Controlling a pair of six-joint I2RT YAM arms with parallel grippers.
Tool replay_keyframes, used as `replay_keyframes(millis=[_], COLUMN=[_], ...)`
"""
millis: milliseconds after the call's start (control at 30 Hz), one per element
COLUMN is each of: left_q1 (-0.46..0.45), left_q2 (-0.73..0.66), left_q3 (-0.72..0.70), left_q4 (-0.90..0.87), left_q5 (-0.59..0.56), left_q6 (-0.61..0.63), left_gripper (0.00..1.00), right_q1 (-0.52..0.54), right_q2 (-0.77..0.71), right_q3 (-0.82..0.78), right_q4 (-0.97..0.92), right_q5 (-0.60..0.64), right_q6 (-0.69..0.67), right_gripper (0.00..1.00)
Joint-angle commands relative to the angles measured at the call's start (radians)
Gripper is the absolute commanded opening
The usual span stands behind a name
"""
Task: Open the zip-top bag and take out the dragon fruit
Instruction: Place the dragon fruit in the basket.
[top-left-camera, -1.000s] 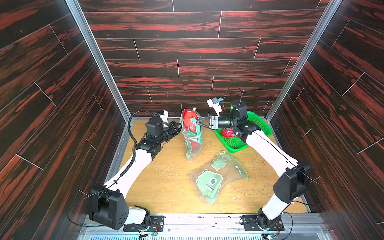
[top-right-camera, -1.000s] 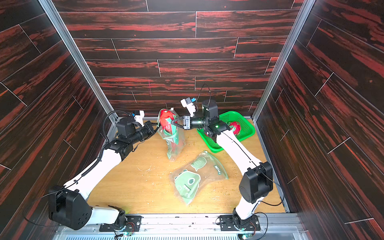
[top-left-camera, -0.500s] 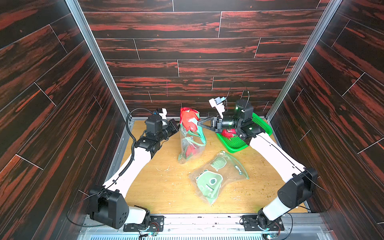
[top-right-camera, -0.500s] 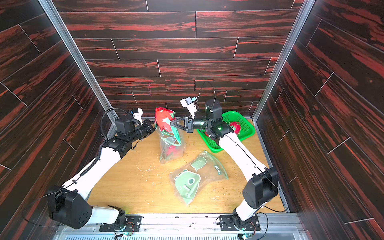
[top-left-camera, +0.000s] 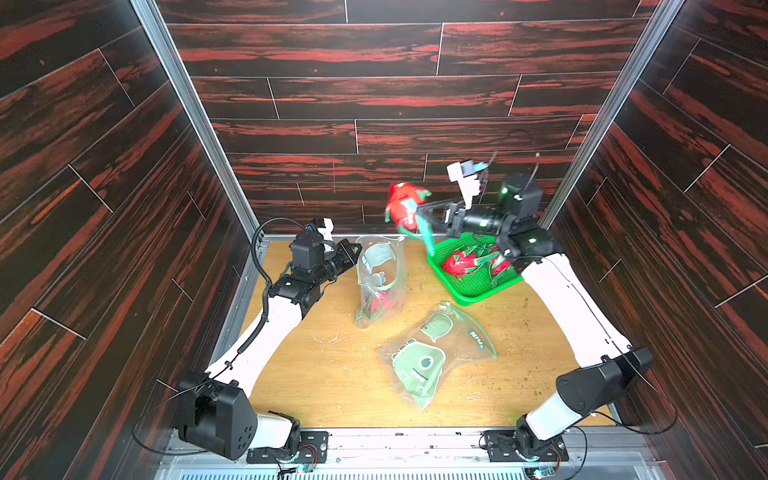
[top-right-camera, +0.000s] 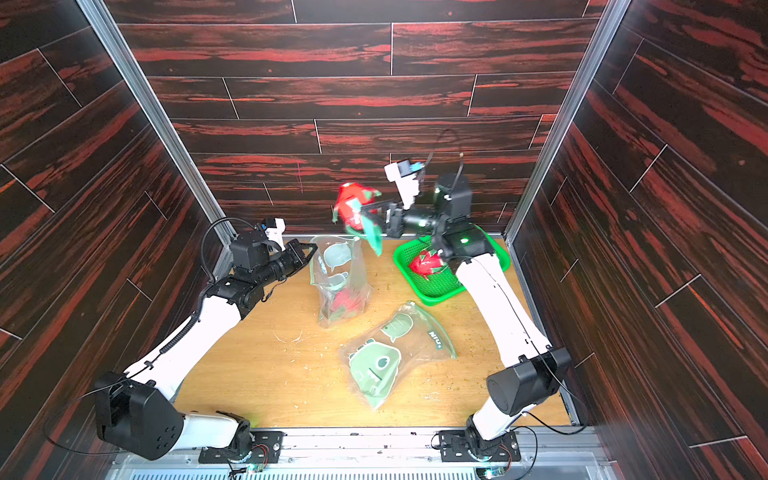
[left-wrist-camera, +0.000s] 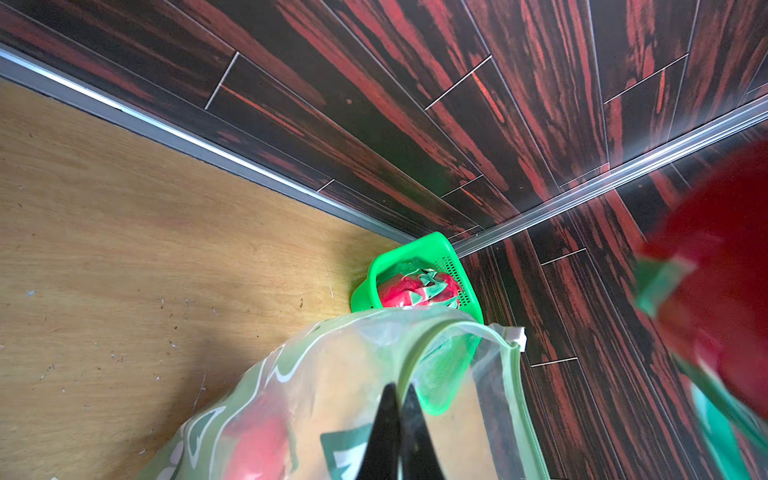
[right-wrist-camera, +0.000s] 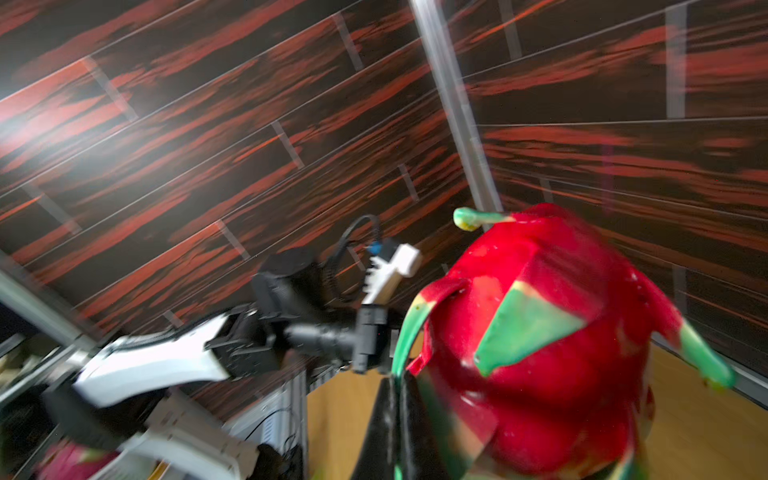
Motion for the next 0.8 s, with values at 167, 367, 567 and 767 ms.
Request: replay_keyframes(millis=[167,367,567,767], left_q1=[0.006,0.006,0.007,0.006], left_q2=[-0.043,-0.039,-0.03,-0.03], left_q3=[-0.024,-0.031,-0.032,-0.04], left_q4=[0.029,0.037,0.042,0.05], left_q5=[0.001,0.005,0.016,0.017], left_q6=[0.012,0.01,0.005,0.002], left_gripper=[0.0,0.0,0.0,0.0], right_q1=[-0.164,-0.253,-0.279,-0.293], right_q2=[-0.026,-0.073,-0.13,-0.136], right_q3=[-0.004,-0.165,-0.362,-0.483], right_q4=[-0.172,-0.186,-0.131,-0.079], right_q5=[0.23,0.377,0.578,0.616], right_q6=[0.001,0.062,0.145,0.23], right_gripper=[0.0,0.0,0.0,0.0])
